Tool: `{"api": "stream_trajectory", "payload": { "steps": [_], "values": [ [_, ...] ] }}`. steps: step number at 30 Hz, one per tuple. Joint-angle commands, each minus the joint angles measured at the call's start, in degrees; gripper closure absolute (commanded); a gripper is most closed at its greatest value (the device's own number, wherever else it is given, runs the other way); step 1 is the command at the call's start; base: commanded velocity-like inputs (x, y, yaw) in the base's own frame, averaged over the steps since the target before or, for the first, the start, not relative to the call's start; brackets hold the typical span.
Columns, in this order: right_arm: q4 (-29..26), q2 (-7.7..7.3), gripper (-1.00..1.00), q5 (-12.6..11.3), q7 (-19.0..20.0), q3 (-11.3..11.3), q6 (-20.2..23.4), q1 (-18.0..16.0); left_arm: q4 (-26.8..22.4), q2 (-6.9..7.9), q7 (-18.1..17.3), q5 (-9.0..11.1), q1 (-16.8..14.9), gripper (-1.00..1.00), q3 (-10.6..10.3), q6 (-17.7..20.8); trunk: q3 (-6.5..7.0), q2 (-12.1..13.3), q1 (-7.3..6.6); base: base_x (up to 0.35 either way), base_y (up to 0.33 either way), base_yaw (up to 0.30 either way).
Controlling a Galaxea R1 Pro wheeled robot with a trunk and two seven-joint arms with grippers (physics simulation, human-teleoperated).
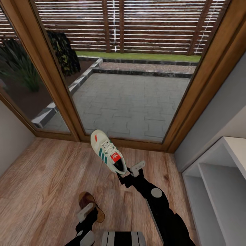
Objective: Pick up the two gym shoes and the two sandals from the corridor floor and place them onto the hallstand (shoe rack) in the corridor, making sure they are on the rack and not on the floor. Arrange them so the two gym shoes are next to each other and the two sandals are next to each other.
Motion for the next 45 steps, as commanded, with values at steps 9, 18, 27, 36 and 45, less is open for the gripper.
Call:
{"api": "stream_trajectory", "payload": {
  "steps": [9,18,27,36,45],
  "values": [
    [-0.2,0.03,1.00,0.5,0.4,-0.2,0.3,0.0,0.0,-0.02,0.0,0.1,0.0,-1.00,0.0,-0.2,-1.89,-0.1,0.14,0.000,0.000,0.000],
    [-0.2,0.03,1.00,0.5,0.4,-0.1,0.3,0.0,0.2,-0.02,-0.2,0.1,0.1,-1.00,0.1,-0.2,-2.34,-0.1,0.17,0.000,0.000,-0.053],
    [-0.2,0.03,1.00,0.5,0.4,-0.1,0.3,0.0,0.2,-0.02,-0.2,0.1,0.1,-1.00,0.1,-0.3,-2.36,-0.1,0.17,0.000,0.000,-0.201],
    [-0.2,0.03,1.00,0.5,0.4,-0.1,0.3,0.0,0.1,-0.02,-0.2,0.2,0.1,-1.00,0.0,-0.3,-2.36,-0.1,0.17,0.000,0.000,-0.031],
    [-0.1,0.03,1.00,0.5,0.4,-0.1,0.3,0.0,-1.9,-0.02,0.2,4.4,-0.2,-1.00,0.2,-0.3,-2.36,-0.1,0.17,0.000,0.000,-0.002]
  ]
}}
